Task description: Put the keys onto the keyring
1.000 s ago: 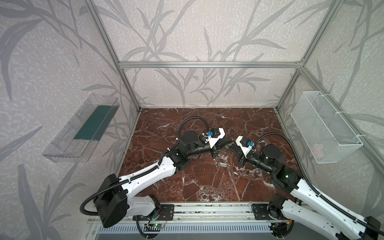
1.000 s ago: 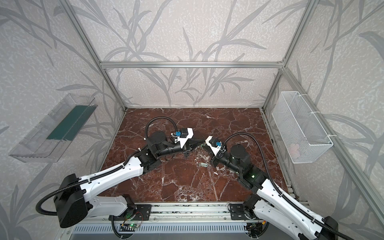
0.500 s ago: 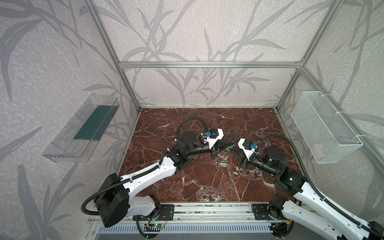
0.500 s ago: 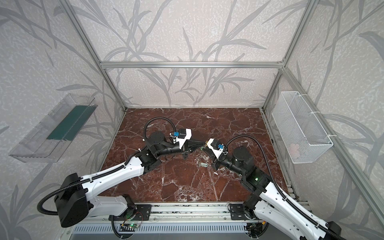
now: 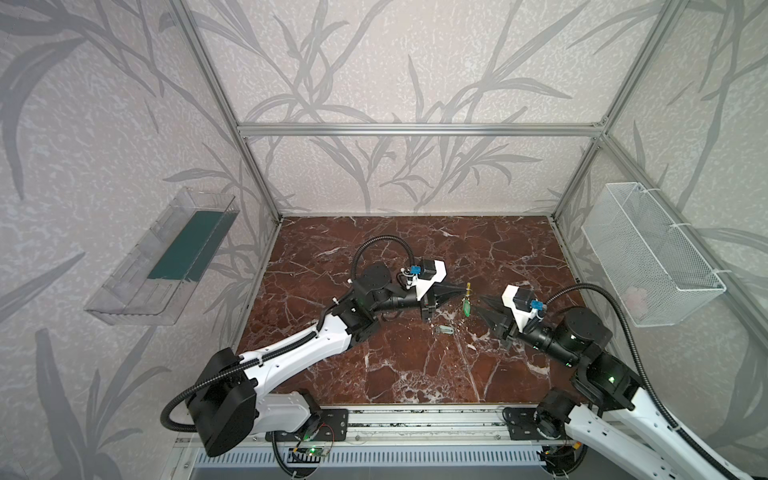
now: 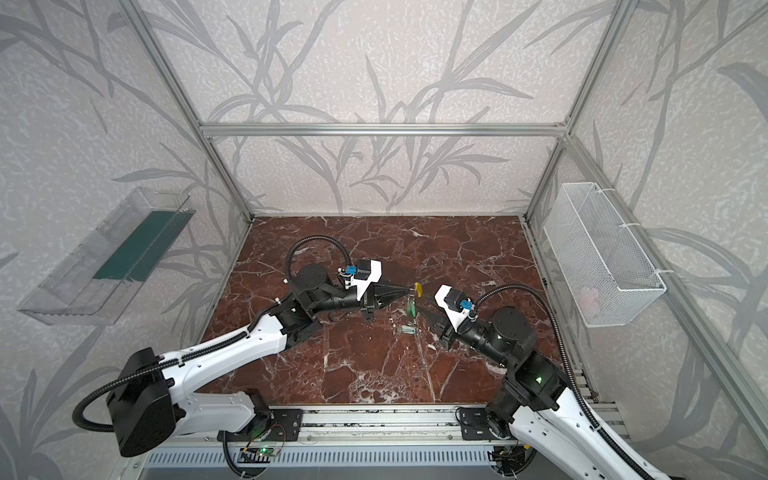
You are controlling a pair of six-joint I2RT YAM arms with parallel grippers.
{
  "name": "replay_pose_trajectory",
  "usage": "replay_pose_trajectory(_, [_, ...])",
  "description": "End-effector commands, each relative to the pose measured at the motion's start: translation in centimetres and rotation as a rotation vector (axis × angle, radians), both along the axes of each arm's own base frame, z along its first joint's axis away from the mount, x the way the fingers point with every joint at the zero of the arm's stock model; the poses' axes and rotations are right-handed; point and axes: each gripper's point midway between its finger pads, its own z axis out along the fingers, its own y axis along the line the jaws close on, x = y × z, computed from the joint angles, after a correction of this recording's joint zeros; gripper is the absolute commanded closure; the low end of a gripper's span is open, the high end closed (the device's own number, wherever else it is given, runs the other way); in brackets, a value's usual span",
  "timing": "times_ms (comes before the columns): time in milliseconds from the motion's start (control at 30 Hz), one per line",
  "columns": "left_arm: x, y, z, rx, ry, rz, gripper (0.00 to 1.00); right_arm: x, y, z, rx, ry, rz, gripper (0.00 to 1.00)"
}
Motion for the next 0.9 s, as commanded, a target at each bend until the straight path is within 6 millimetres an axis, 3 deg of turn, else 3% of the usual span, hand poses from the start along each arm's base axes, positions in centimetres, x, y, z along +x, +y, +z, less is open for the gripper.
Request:
replay_pose_trajectory(0, [-0.9, 0.5, 1.2, -0.029, -0.028, -0.030, 1.00, 0.3, 0.2, 0.5, 0.018, 0.003, 0.002, 0.72])
replay_pose_trajectory(333, [-1.2, 0.4, 1.0, -0.021, -0.028, -0.053, 1.00, 0.8, 1.7, 0.7, 0.032, 0.013, 0.050, 0.79])
replay_pose_trajectory(867, [-1.4, 0.2, 0.9, -0.012, -0.036, -0.069, 1.00, 1.2, 1.2, 0.7, 0.060, 0.019, 0.032, 0.83])
